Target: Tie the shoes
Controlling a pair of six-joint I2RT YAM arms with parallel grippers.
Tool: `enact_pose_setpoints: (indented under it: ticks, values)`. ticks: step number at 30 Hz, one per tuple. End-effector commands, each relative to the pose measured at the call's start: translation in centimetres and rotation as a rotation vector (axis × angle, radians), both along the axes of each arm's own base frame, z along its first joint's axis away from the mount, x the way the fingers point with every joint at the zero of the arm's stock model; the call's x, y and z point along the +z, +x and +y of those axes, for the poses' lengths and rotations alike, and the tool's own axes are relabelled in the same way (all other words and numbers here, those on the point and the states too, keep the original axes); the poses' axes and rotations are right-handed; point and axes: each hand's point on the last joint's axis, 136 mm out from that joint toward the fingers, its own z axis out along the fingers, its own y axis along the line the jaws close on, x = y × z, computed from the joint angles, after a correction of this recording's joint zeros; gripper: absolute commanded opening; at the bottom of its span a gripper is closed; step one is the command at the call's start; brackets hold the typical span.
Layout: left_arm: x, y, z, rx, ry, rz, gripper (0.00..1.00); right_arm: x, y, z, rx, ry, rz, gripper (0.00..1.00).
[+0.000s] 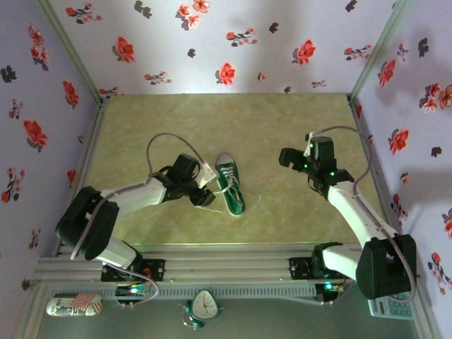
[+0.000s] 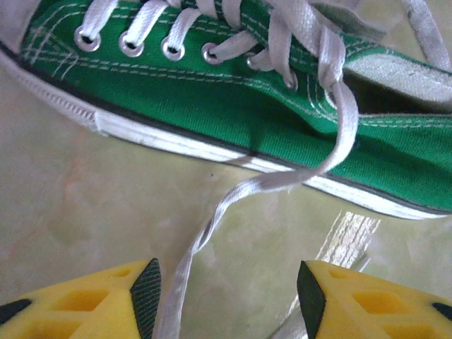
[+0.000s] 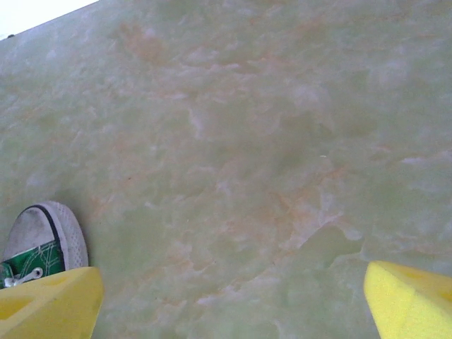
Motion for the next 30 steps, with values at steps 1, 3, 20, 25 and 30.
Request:
enact_pose_setpoints:
  ticks: [1, 3, 20, 25, 30]
  values:
    - [0.4, 0.3, -1.5, -0.093, 0.0, -0.007, 0.53, 0.8, -0.7, 0.5, 0.03, 0.011, -0.011, 0.95]
    - [-0.2, 0.3, -1.7, -0.105, 0.017, 0.011, 0.51, 0.8, -0.9, 0.3, 0.025, 0.009, -0.01, 0.95]
    - [-4.6, 0.2, -2.5, -0.137, 0.1, 0.051, 0.47, 1.0, -1.5, 0.4, 0.023, 0.028, -0.013, 0.93]
    - [-5.3, 0.7, -2.4, -0.12, 0.129, 0.032, 0.29, 0.9, -1.5, 0.3, 0.019, 0.026, -0.01, 0.92]
    - [-4.5, 0.3, -2.4, -0.122, 0.122, 0.011, 0.02, 0.9, -1.5, 0.2, 0.013, 0.017, -0.009, 0.89]
